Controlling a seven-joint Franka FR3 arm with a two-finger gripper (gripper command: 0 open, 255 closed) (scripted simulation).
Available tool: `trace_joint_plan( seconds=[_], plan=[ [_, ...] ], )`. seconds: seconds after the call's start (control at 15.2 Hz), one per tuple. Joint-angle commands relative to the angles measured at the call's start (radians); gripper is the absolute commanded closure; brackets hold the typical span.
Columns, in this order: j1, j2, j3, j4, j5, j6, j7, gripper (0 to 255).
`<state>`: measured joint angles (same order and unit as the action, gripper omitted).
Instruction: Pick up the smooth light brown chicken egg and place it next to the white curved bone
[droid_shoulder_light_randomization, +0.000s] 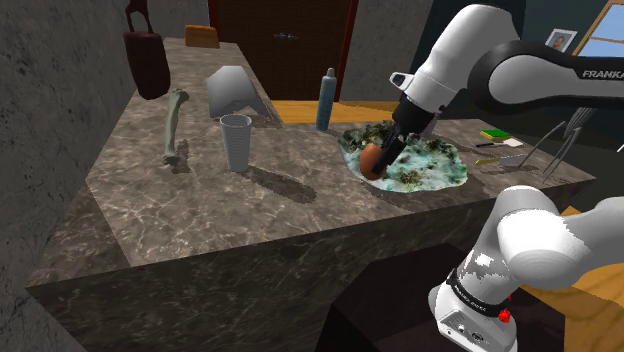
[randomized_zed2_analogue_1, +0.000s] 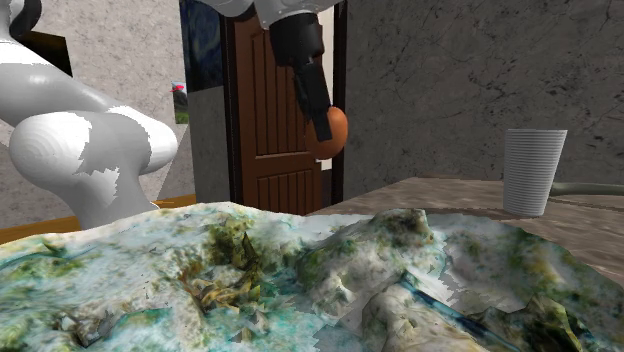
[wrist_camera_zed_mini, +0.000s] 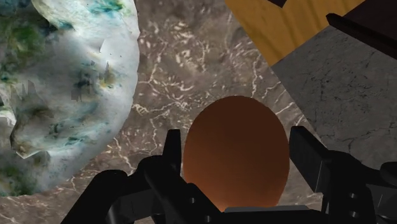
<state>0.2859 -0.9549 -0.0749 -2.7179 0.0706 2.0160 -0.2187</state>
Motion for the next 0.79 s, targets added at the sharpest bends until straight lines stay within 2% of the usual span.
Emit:
trace_joint_plan(
  seconds=[0.0,0.13,0.4,0.73],
  plan=[
    [0.001,0.001,0.003,0.03,0.001,-0.029,0.005,255],
    [0.001,0.002,0.003,0.045,0.001,-0.043,0.006,255],
    [0.019,0.195,0.004,0.148,0.012,0.048,0.005,255],
    [0.038,0.419,0.001,0.301,0.026,0.119,0.002,255]
  ],
)
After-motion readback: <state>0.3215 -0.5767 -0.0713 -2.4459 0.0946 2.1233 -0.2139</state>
